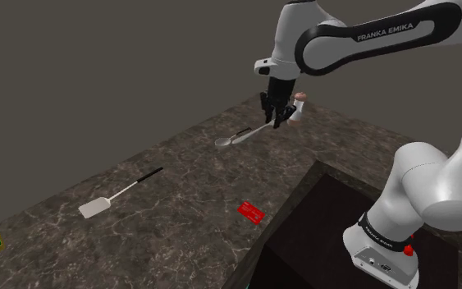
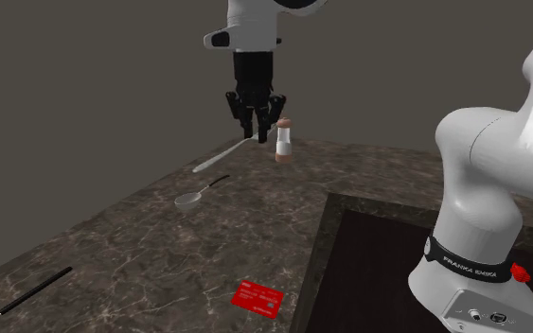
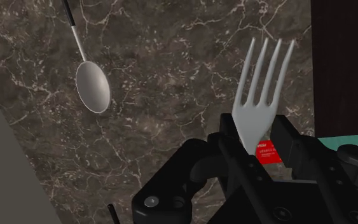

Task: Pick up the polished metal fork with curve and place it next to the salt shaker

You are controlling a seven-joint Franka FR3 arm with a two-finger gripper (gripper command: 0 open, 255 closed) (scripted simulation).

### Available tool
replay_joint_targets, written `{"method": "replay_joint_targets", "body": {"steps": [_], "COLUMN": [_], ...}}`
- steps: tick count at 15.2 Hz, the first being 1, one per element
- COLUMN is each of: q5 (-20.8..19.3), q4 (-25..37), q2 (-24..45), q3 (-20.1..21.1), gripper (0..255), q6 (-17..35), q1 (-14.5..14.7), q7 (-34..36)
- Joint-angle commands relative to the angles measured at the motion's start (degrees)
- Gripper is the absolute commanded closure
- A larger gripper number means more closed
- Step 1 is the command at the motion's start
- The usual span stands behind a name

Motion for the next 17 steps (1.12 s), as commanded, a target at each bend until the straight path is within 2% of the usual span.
{"method": "replay_joint_targets", "body": {"steps": [1,3,10,17], "q5": [0.09,0.15,-3.78,-7.55], "q4": [1.45,2.51,-0.45,-0.19], "q2": [-0.28,-0.51,-5.09,-6.62], "q3": [0.13,0.24,-6.15,-13.35], "gripper": [255,255,255,255], "q6": [-1.74,-3.03,-3.60,-3.88], "q1": [0.04,0.07,-4.44,-8.65], "q7": [-0.08,-0.13,-8.81,-18.26]}}
